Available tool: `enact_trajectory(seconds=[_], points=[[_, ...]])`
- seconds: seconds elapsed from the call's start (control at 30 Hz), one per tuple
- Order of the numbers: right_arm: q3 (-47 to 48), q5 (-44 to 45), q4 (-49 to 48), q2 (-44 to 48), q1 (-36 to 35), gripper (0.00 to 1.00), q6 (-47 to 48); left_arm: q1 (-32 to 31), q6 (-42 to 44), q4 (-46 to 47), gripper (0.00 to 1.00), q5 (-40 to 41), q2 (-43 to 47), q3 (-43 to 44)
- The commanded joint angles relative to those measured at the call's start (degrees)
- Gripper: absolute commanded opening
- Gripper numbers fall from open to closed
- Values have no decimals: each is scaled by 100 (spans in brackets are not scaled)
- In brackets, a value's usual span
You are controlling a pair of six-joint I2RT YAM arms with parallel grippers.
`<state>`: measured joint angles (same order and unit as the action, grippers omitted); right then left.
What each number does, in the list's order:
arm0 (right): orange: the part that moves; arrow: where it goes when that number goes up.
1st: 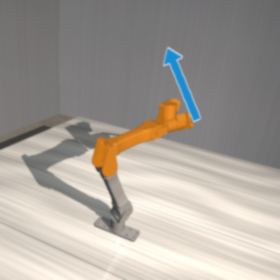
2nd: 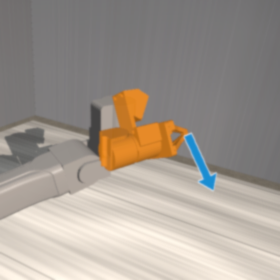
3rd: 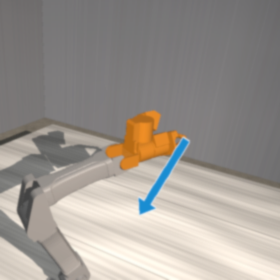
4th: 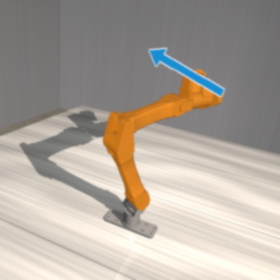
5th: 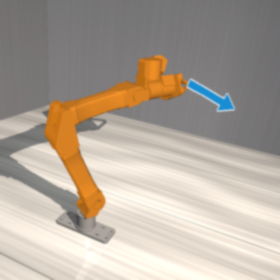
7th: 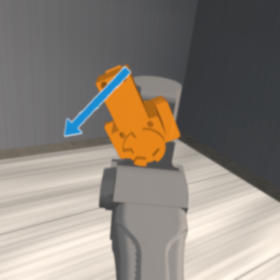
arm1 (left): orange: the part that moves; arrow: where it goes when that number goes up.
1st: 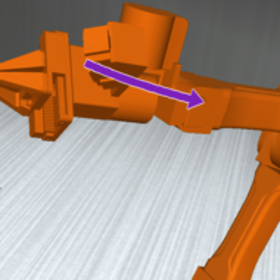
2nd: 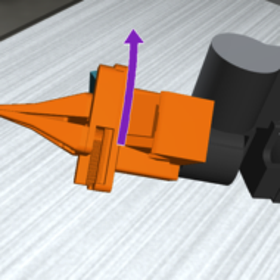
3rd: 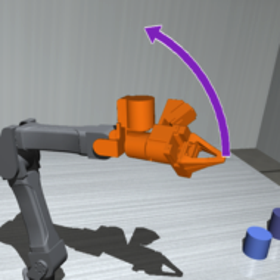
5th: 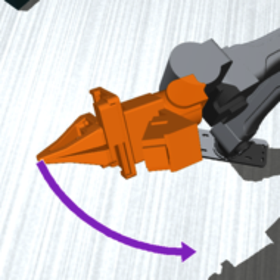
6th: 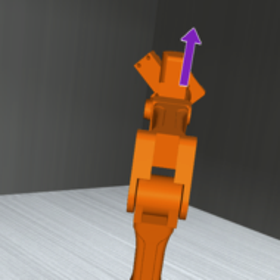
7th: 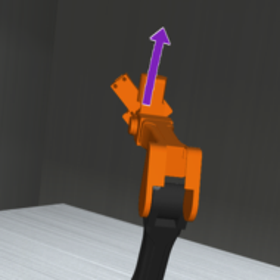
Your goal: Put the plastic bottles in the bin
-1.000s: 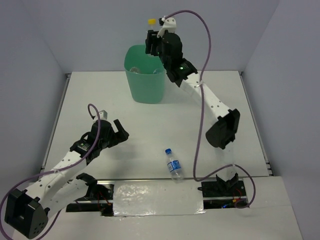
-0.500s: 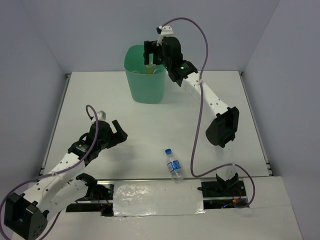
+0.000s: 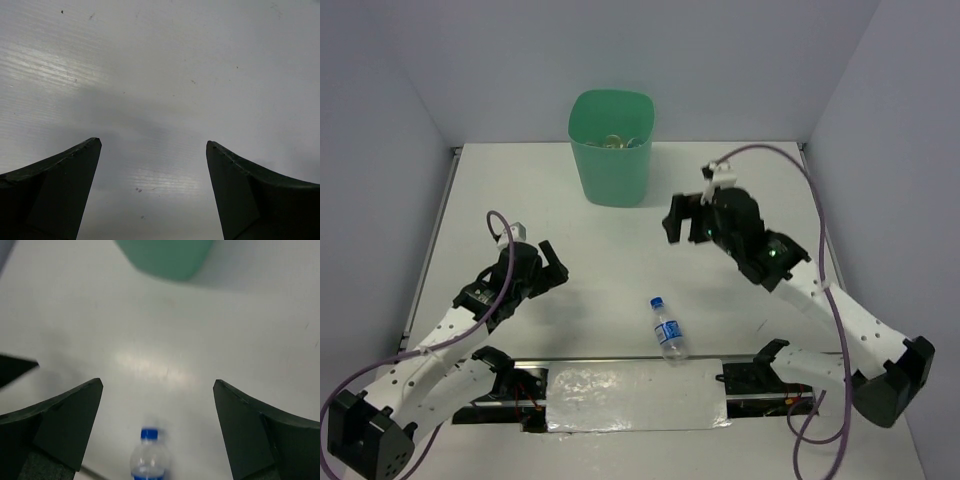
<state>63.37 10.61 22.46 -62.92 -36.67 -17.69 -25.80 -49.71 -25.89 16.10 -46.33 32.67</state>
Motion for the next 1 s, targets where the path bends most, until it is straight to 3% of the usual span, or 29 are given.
enact_trajectory(seconds=[0.0, 0.1, 0.27, 0.6, 0.7, 0.8, 0.83, 0.93, 0.97], points=[[-948, 204, 706, 305, -516, 100, -805, 23, 5, 14, 99, 87, 106, 232], [-1493, 424, 1102, 394, -1122, 100, -1297, 23, 14, 14, 99, 95, 89, 223], [-2241, 223, 673, 79, -1931, 100, -1930, 23, -47, -91, 99, 69, 167, 144], [-2655, -332, -347, -1186, -2161, 100, -2404, 31, -144, -311, 99, 166, 510, -41], [-2550, -165, -233, -1390, -2169, 91, -2502, 23, -135, -320, 99, 192, 563, -102], [-2314, 106, -33, -1346, -2169, 75, -2441, 23, -100, -285, 99, 174, 607, -138], [-2182, 273, 100, -1294, -2169, 61, -2441, 31, -100, -285, 99, 183, 633, -164], [-1454, 915, 504, -1215, -2161, 47, -2205, 31, -170, -285, 99, 245, 669, -216], [-1277, 1029, 557, -1214, -2152, 46, -2116, 23, -205, -302, 99, 271, 677, -217]])
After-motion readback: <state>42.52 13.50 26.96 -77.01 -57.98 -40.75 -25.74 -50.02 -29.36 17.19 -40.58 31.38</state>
